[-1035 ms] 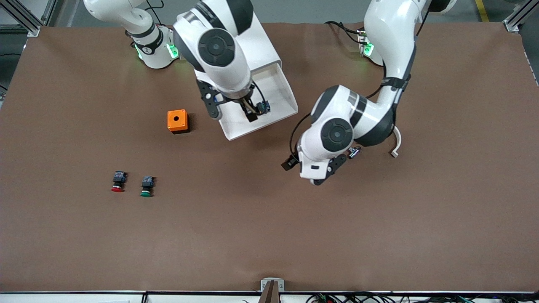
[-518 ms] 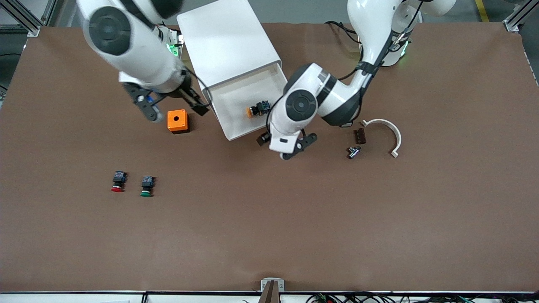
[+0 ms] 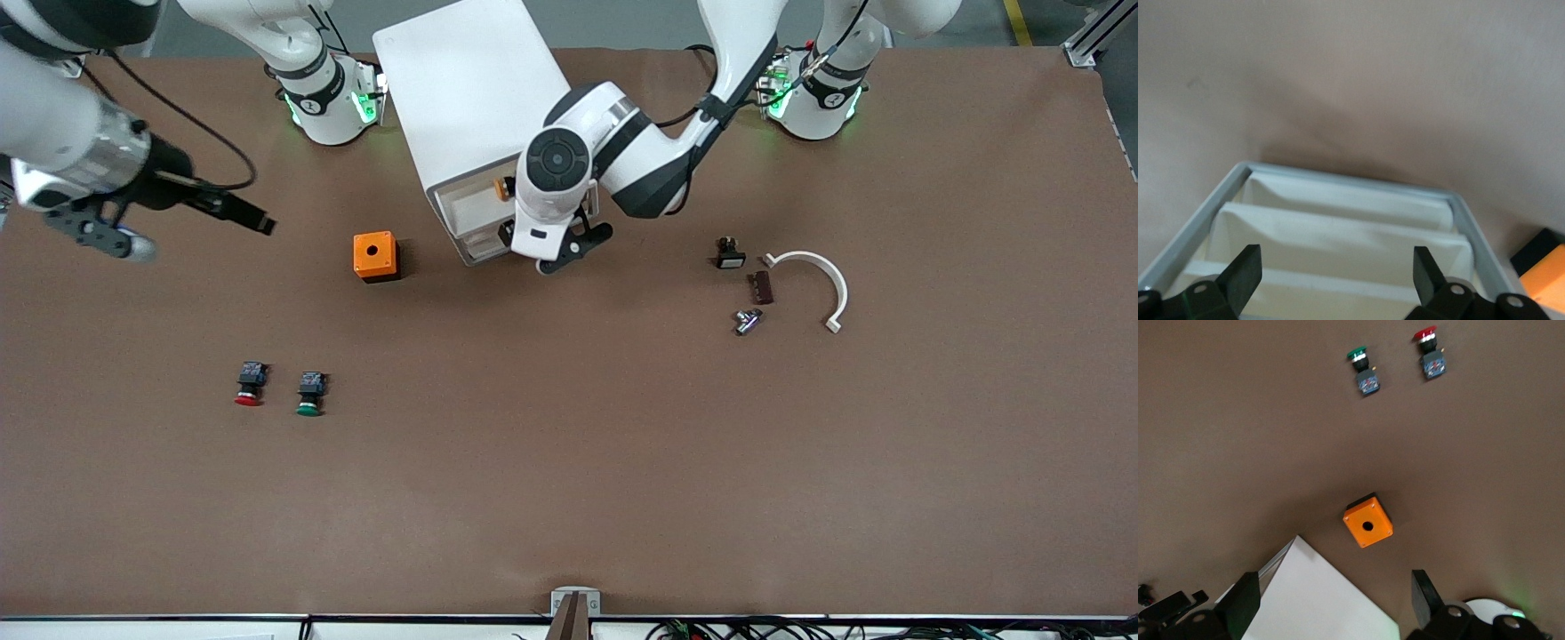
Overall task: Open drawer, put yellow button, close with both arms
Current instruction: 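Push the drawer inward with the left gripper while the right gripper withdraws, then push the drawer fully shut with the left gripper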
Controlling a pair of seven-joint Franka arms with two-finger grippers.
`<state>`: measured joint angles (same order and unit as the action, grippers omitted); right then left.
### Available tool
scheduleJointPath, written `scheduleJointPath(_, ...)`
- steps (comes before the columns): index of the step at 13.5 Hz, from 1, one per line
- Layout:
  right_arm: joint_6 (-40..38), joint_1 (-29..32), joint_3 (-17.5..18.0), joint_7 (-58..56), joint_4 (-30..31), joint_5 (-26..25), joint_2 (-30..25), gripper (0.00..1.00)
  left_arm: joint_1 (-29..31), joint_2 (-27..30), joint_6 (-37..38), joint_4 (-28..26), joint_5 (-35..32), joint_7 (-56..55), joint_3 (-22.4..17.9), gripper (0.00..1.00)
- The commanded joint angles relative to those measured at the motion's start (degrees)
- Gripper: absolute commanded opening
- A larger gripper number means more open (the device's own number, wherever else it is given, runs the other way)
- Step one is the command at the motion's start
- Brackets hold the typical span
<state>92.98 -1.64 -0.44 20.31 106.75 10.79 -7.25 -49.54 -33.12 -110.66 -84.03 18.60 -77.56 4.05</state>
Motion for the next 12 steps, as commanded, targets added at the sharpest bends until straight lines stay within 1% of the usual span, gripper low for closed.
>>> scheduleJointPath(1,3.08,4.45,1.23,-10.35,1.63,-4.35,-1.37,1.00,-2.31,1.74,0.36,-1.31,-0.93,-3.38,0.52,1.00)
scheduleJointPath(2,3.09,4.36,1.32,-10.63,0.58,-5.94,-1.19,1.00,-3.10,1.83,0.36,-1.31,-0.93,-4.08,0.52,1.00)
scheduleJointPath(5,2.56,4.19,1.41,-11.43,-2.67,-7.45,-0.75,1.00,-4.95,1.92,0.54,-1.84,-1.19,-4.53,0.70,1.00)
scheduleJointPath(7,2.21,4.19,1.58,-11.52,-3.03,-7.98,-0.75,1.00,-4.95,2.96,0.54,-3.41,-1.20,-3.83,0.70,1.00)
scheduleJointPath(8,1.95,4.01,1.85,-11.52,-3.82,-9.20,-0.75,1.00,-4.52,3.49,0.62,-4.21,-1.54,-3.56,0.70,1.00)
scheduleJointPath(10,-0.15,2.70,1.94,-11.34,-5.84,-10.18,-0.75,1.00,-2.86,4.02,3.24,-3.78,-5.13,-3.74,-0.53,1.00)
scheduleJointPath(12,-1.65,1.20,1.94,-10.81,-8.30,-10.44,-0.66,1.00,1.35,5.42,4.84,-3.43,-10.22,-4.27,-0.80,1.00)
